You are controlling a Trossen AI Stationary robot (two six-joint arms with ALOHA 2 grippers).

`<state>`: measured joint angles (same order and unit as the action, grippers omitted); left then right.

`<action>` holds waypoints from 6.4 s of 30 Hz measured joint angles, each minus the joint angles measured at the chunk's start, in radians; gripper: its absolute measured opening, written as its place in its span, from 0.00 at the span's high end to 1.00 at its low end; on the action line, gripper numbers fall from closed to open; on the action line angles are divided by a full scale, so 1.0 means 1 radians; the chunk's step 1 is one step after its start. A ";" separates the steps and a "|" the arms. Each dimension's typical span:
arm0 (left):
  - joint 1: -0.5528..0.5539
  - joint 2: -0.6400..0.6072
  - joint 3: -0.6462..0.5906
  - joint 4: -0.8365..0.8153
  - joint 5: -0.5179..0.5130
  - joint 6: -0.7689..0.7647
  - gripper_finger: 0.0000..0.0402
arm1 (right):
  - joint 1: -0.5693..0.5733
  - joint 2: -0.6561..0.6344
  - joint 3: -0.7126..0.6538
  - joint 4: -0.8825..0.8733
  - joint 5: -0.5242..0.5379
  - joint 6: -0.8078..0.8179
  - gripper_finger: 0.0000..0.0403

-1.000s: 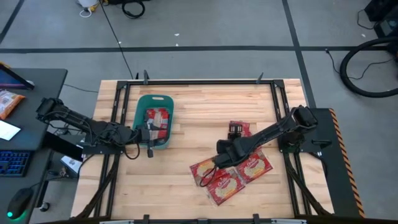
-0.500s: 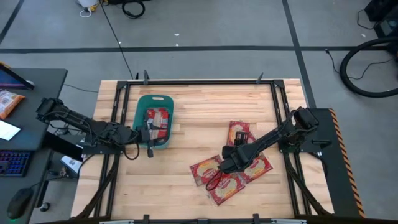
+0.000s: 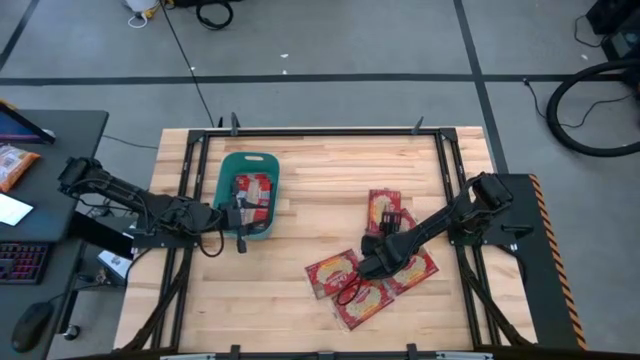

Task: Sort popcorn bags into baskets
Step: Put the red popcorn bag into the green bin

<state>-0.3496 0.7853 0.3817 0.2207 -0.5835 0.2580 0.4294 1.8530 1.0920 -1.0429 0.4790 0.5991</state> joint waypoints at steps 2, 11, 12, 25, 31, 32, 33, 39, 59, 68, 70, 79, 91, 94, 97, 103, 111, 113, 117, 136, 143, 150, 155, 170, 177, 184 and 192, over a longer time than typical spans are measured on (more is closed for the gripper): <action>0.000 0.000 0.000 0.000 0.000 -0.004 0.65 | 0.000 0.000 0.000 0.000 0.006 -0.015 0.42; 0.000 0.000 0.000 0.000 0.001 -0.018 0.65 | 0.000 0.000 0.000 -0.001 0.075 -0.051 0.47; 0.000 0.000 0.000 -0.001 0.001 -0.019 0.65 | 0.000 0.000 0.000 -0.001 0.085 -0.055 0.47; 0.000 0.000 0.000 -0.002 0.002 -0.038 0.65 | -0.008 -0.002 -0.093 0.089 0.124 -0.102 0.48; 0.000 0.000 0.000 -0.002 0.002 -0.038 0.65 | -0.009 -0.002 -0.127 0.130 0.169 -0.087 0.53; 0.000 0.000 0.000 -0.002 0.002 -0.037 0.65 | -0.009 -0.002 -0.128 0.131 0.168 -0.088 0.56; 0.000 0.000 0.000 -0.002 0.002 -0.037 0.65 | -0.010 -0.002 -0.128 0.134 0.166 -0.091 0.60; 0.000 0.000 0.000 -0.002 0.002 -0.037 0.65 | -0.016 0.001 -0.129 0.137 0.148 -0.094 0.89; 0.000 0.000 0.000 -0.001 0.001 -0.046 0.65 | -0.038 0.003 0.142 -0.049 0.301 -0.172 0.99; 0.000 0.006 0.000 0.003 0.090 -0.148 0.65 | -0.087 0.002 0.326 -0.046 0.440 -0.301 0.99; -0.001 0.031 0.000 0.023 0.114 -0.167 0.65 | -0.097 0.002 0.367 -0.042 0.451 -0.340 0.99; 0.042 0.249 0.000 0.292 0.057 -0.177 0.62 | -0.158 0.002 0.522 -0.003 0.465 -0.514 0.99; 0.207 0.423 0.000 0.484 0.180 -0.274 0.39 | -0.171 0.001 0.633 0.162 0.438 -0.826 0.99; 0.235 0.457 0.000 0.533 0.225 -0.273 0.37 | -0.172 0.001 0.639 0.217 0.436 -0.874 0.99; 0.257 0.484 0.000 0.574 0.232 -0.268 0.38 | -0.170 0.001 0.639 0.272 0.435 -0.927 0.99; 0.281 0.512 0.000 0.640 0.316 -0.281 0.41 | -0.169 0.001 0.639 0.362 0.425 -0.975 0.99; 0.282 0.512 0.000 0.651 0.327 -0.293 0.53 | -0.168 0.001 0.639 0.460 0.409 -0.992 0.98; 0.282 0.512 0.000 0.650 0.311 -0.300 0.59 | -0.168 0.001 0.639 0.482 0.409 -0.996 0.98; 0.282 0.512 0.000 0.649 0.290 -0.300 0.70 | -0.167 0.001 0.639 0.490 0.409 -1.009 0.98; 0.303 0.466 0.000 0.577 0.262 -0.294 0.92 | -0.132 -0.016 0.639 0.499 0.490 -1.014 0.73; 0.303 0.306 0.000 0.449 0.261 -0.302 0.92 | -0.101 -0.071 0.639 0.369 0.531 -0.924 0.60; 0.303 0.083 0.000 0.159 0.204 -0.438 0.92 | -0.111 -0.103 0.609 0.120 0.521 -0.634 0.58; 0.303 -0.057 0.000 -0.016 0.183 -0.582 0.92 | -0.114 -0.103 0.527 0.100 0.522 -0.568 0.58; 0.303 -0.326 0.000 -0.410 0.115 -0.809 0.92 | -0.158 -0.103 0.218 0.255 0.647 -0.509 0.59; 0.303 -0.373 0.009 -0.549 0.115 -0.929 0.92 | -0.191 -0.147 0.096 0.422 0.672 -0.593 0.59; 0.330 -0.374 0.139 -0.755 0.067 -0.954 0.92 | -0.204 -0.276 -0.013 0.611 0.672 -0.664 0.59; 0.353 -0.353 0.144 -0.806 0.094 -1.024 0.92 | -0.204 -0.388 -0.186 1.081 0.512 -0.907 0.59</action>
<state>0.0036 0.4322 0.5252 -0.5851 -0.4892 -0.7659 0.2256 1.4654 0.9060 0.0378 0.9909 -0.3083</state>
